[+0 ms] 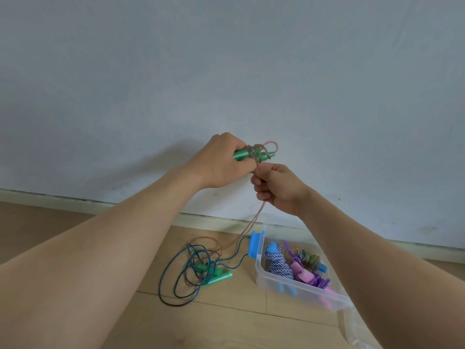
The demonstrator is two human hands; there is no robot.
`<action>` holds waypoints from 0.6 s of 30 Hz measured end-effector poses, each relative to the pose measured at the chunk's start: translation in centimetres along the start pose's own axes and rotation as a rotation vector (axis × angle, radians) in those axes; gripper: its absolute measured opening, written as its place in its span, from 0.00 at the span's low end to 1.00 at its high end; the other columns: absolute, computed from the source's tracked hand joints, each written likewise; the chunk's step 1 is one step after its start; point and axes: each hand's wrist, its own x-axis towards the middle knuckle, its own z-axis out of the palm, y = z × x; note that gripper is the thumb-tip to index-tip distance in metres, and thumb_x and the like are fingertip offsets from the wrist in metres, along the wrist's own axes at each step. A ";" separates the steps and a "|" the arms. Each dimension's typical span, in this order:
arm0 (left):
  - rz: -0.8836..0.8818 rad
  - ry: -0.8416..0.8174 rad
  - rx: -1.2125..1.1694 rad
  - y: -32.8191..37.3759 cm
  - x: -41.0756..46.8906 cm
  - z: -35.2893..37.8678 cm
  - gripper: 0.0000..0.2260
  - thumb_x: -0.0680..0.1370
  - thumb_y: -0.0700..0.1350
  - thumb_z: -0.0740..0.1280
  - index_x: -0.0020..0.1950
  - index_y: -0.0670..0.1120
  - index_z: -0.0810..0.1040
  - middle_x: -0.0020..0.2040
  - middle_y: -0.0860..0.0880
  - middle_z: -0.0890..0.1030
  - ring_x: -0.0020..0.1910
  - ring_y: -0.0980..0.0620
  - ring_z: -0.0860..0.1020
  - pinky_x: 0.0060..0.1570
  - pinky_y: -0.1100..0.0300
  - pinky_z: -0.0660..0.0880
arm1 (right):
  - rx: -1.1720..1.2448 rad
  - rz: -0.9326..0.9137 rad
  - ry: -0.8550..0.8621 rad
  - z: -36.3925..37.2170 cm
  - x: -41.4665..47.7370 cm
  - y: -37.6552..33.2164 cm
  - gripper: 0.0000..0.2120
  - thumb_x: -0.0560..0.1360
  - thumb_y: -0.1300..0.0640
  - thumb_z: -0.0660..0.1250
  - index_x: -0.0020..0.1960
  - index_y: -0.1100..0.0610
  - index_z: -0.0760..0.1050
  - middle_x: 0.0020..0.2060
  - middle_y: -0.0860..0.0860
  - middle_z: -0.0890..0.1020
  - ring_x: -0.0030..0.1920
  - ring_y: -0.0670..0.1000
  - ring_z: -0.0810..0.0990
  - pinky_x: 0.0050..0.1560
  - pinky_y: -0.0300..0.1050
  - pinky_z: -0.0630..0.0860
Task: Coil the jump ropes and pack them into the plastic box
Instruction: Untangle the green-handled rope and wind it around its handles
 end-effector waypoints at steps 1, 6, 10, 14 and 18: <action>-0.024 -0.005 0.019 -0.4 0.0 0.0 0.16 0.77 0.48 0.70 0.32 0.44 0.72 0.27 0.52 0.70 0.26 0.54 0.65 0.28 0.58 0.61 | -0.044 -0.007 0.016 0.3 0.1 0.2 0.16 0.86 0.56 0.63 0.43 0.56 0.83 0.31 0.50 0.68 0.31 0.48 0.58 0.31 0.40 0.57; -0.082 -0.107 0.242 -2.4 -0.4 0.2 0.10 0.82 0.41 0.62 0.41 0.46 0.70 0.37 0.49 0.74 0.37 0.46 0.73 0.32 0.55 0.64 | -0.399 -0.045 0.129 1.4 -0.2 -0.3 0.17 0.83 0.51 0.67 0.45 0.63 0.85 0.27 0.49 0.67 0.29 0.50 0.61 0.29 0.42 0.60; -0.122 -0.152 0.363 -4.5 -0.1 0.4 0.05 0.84 0.42 0.61 0.55 0.42 0.75 0.51 0.44 0.82 0.51 0.41 0.79 0.50 0.47 0.75 | -0.423 -0.070 0.045 3.2 -1.1 -1.8 0.17 0.82 0.54 0.64 0.39 0.64 0.80 0.25 0.51 0.66 0.26 0.51 0.64 0.27 0.42 0.65; -0.201 -0.358 0.443 -5.2 -0.3 0.4 0.09 0.84 0.49 0.65 0.58 0.46 0.68 0.55 0.44 0.82 0.54 0.42 0.79 0.55 0.45 0.77 | -0.386 -0.175 0.126 3.6 -1.3 -3.3 0.15 0.77 0.61 0.63 0.35 0.66 0.78 0.21 0.52 0.68 0.23 0.55 0.70 0.30 0.49 0.79; -0.116 -0.415 0.467 -4.0 0.0 -0.4 0.08 0.81 0.47 0.71 0.59 0.49 0.77 0.52 0.46 0.81 0.51 0.43 0.79 0.51 0.51 0.77 | -0.212 -0.178 0.224 2.5 -0.9 -3.7 0.13 0.76 0.62 0.63 0.33 0.63 0.76 0.22 0.52 0.63 0.24 0.52 0.61 0.30 0.48 0.73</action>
